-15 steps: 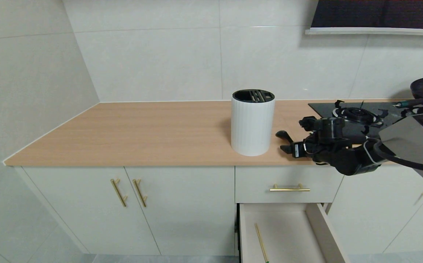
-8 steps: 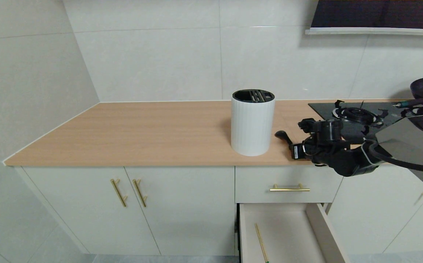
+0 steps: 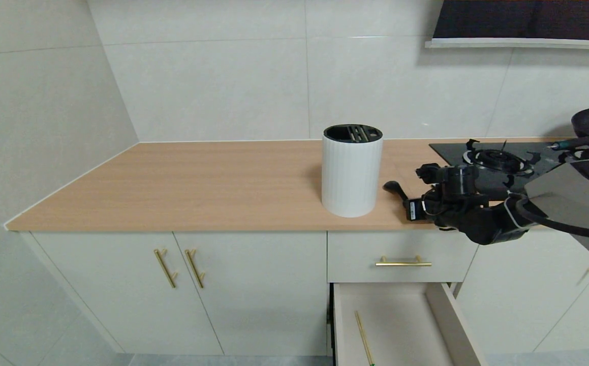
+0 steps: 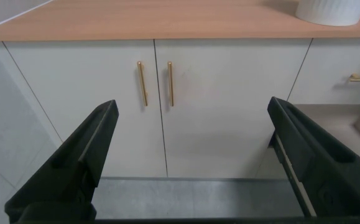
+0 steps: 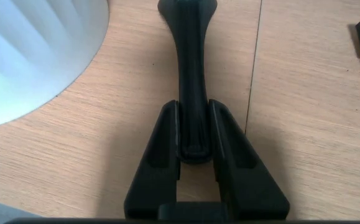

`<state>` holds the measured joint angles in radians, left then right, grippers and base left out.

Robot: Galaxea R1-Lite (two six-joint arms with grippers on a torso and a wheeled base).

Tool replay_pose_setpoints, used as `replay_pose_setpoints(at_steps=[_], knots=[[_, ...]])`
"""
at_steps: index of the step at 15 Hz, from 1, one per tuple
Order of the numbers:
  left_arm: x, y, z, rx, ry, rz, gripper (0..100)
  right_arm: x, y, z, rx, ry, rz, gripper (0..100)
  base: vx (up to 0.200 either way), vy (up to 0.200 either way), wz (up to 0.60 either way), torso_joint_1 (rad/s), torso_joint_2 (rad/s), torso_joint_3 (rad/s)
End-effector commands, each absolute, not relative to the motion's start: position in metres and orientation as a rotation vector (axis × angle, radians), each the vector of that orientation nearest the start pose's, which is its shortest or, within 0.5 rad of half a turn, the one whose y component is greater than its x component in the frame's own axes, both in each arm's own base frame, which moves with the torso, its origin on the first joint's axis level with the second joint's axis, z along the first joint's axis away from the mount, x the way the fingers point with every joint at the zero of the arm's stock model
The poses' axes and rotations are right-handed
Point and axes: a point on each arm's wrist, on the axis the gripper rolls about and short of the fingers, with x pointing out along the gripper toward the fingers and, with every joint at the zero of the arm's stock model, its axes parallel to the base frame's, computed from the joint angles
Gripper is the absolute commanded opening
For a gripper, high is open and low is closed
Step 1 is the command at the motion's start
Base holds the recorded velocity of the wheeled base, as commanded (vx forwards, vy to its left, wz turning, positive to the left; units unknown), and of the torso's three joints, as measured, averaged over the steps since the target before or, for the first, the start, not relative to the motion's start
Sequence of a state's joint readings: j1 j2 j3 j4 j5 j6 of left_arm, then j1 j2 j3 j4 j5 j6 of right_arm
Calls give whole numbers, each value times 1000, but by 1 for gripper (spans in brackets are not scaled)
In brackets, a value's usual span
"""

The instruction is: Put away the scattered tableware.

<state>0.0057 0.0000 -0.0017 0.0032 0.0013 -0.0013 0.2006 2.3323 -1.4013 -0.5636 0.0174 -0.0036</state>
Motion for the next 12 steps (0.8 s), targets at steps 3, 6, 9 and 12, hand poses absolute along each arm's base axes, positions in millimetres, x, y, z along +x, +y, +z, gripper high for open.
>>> replay_pose_setpoints(at_steps=[3, 6, 9, 12], knots=[[-23, 0, 76, -2, 3, 8, 100, 433, 88, 134, 29, 304, 187, 0, 0, 0, 0, 0, 0, 0], [-23, 0, 76, -2, 3, 8, 100, 390, 79, 167, 49, 289, 185, 0, 0, 0, 0, 0, 0, 0], [-23, 0, 76, -2, 3, 8, 100, 335, 70, 188, 59, 362, 200, 0, 0, 0, 0, 0, 0, 0], [-23, 0, 76, -2, 3, 8, 100, 267, 59, 202, 128, 448, 305, 0, 0, 0, 0, 0, 0, 0]])
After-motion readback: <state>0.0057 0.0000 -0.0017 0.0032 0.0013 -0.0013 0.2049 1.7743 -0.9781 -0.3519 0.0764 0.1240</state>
